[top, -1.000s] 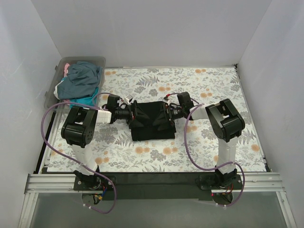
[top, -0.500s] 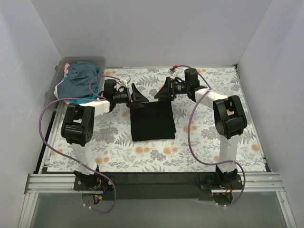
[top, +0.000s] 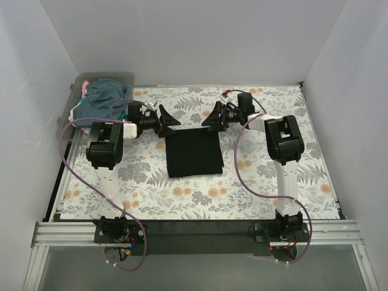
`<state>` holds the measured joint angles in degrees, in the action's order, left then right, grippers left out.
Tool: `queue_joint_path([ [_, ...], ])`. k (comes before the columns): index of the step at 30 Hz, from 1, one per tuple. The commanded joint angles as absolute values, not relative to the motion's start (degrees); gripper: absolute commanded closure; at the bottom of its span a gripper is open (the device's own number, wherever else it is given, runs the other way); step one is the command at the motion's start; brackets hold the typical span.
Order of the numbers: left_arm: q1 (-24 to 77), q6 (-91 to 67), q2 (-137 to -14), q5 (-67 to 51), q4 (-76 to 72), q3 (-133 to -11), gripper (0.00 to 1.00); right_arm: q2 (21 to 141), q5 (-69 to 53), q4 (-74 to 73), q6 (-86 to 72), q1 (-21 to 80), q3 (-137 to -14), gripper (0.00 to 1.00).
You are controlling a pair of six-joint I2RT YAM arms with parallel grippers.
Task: Fold and stack the t-shirts
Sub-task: Fold the tshirt, then neatly place the folded tshirt to the corner
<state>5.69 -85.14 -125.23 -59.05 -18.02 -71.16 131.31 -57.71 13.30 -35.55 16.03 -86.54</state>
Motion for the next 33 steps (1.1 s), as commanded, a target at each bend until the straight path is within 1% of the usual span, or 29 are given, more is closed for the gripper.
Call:
queue_joint_path([
  [1,5.4,-80.3,-122.2,-58.7,-14.8,-75.2,0.17,127.0,-56.4,13.1,-33.8,15.4,-89.1,0.02],
  [2,5.4,-79.5,-121.2,-59.0,-13.9,-76.1,0.15,125.8,-56.3,12.7,-33.4,15.4,-89.5,0.02],
  [5,5.4,-72.5,-115.2,-56.3,-5.6,-79.9,0.09,119.7,-51.8,1.4,-23.2,15.8,-92.8,0.02],
  [6,5.4,-70.0,-111.4,-54.9,-3.0,-80.7,0.08,116.1,-46.6,-6.6,-19.9,17.0,-93.3,0.02],
  [7,5.4,-66.0,-109.1,-50.1,2.1,-81.1,0.04,114.2,-43.5,-10.0,-13.5,17.7,-93.8,0.02],
  [8,5.4,-63.7,-104.5,-47.2,4.5,-81.5,0.03,112.5,-36.4,-16.4,-10.9,19.8,-94.0,0.02],
  [10,4.9,-61.5,-100.0,-39.6,9.9,-81.2,0.03,108.6,-29.2,-21.9,-4.3,22.5,-93.9,0.02],
  [11,4.1,-61.3,-96.2,-38.3,11.4,-80.9,0.02,107.4,-22.2,-26.0,-2.7,26.1,-93.5,0.02],
  [13,3.3,-59.7,-93.2,-34.6,17.6,-81.1,0.02,104.9,-18.1,-28.9,-0.2,29.9,-92.3,0.02],
  [14,2.8,-59.3,-90.7,-32.5,19.8,-81.2,0.02,104.1,-11.6,-30.1,-0.2,34.1,-90.5,0.02],
  [16,2.6,-59.4,-88.5,-26.7,25.0,-80.9,0.02,102.5,-4.1,-31.3,-0.7,38.6,-89.0,0.02],
  [17,1.9,-59.0,-86.3,-26.1,26.1,-80.3,0.02,102.1,-0.3,-31.8,-0.9,42.2,-87.7,0.02],
  [20,1.4,-56.8,-80.5,-24.8,26.9,-75.3,0.02,102.2,2.9,-31.7,-2.5,47.1,-85.8,0.02],
  [24,1.4,-54.1,-74.9,-22.9,25.9,-68.8,0.02,105.3,8.4,-31.3,-4.5,51.1,-85.3,0.02],
  [28,1.4,-52.1,-72.7,-22.7,27.1,-68.0,0.02,109.2,8.4,-31.4,-6.0,51.4,-87.7,0.02],
  [33,1.4,-49.6,-72.5,-22.9,27.9,-67.6,0.02,112.3,2.7,-31.6,-7.2,50.6,-88.0,0.02],
])
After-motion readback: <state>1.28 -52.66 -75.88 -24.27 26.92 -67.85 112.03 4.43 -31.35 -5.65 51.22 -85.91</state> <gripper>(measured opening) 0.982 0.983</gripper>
